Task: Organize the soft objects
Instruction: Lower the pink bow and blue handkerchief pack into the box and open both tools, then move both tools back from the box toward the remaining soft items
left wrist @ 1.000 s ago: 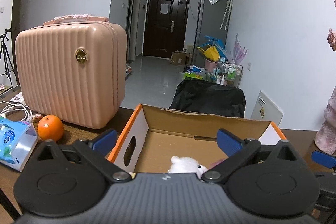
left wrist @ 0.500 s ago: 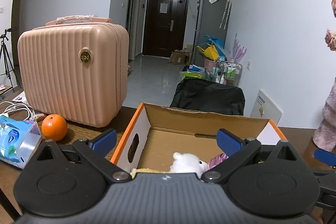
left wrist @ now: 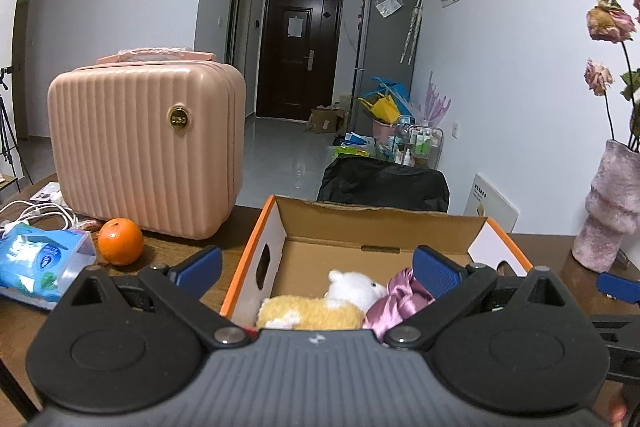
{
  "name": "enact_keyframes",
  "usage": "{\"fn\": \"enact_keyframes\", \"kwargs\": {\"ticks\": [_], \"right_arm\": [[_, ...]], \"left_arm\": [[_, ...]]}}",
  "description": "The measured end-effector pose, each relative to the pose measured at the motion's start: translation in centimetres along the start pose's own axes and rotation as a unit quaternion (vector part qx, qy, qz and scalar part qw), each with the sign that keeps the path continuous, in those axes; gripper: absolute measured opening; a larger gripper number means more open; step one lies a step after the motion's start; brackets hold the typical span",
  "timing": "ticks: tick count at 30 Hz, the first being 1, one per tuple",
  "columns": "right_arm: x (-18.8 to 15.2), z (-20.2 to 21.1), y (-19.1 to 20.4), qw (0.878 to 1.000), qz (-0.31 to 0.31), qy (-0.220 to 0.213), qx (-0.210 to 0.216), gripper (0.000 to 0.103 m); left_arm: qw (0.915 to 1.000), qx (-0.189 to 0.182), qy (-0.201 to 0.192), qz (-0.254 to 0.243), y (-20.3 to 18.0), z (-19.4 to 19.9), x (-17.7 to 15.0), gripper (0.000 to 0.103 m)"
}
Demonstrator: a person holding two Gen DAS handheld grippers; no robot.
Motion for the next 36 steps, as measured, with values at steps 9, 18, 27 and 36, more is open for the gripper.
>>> {"fn": "enact_keyframes", "kwargs": {"ticks": [9,18,27,36], "right_arm": [[-1.5,4.1,0.4,1.000,-0.001,-0.015,0.007,0.103],[-3.5,8.1,0.6,1.000,-0.008,-0.025,0.014,0.103],[-5.6,11.7,1.1,0.999,-0.009,-0.025,0.017,0.103],[-6.9,14.9,2.4,0.999,0.001,-0.033,0.024,0.103]], "left_arm": [[0.9999,0.002,0.011,-0.010,1.5,2.8,-1.8,0.103],[0.9997,-0.002,0.019,-0.018,2.8,6.0,-3.8,0.103],[0.9994,-0.012,0.020,-0.027,3.3,9.2,-5.5,0.103],[0.9991,-0.016,0.026,-0.030,4.0,12.4,-7.6,0.103]]}}
Point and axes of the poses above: each gripper's, at about its wrist camera, not at the fingertips, and z roughly against the way its jaws point, y to its left, x to its top, the point moved 10 cm from there along -z, roughly the way its jaws point, and after that the axes turned 4 degrees about -y, right-handed, at the moved point
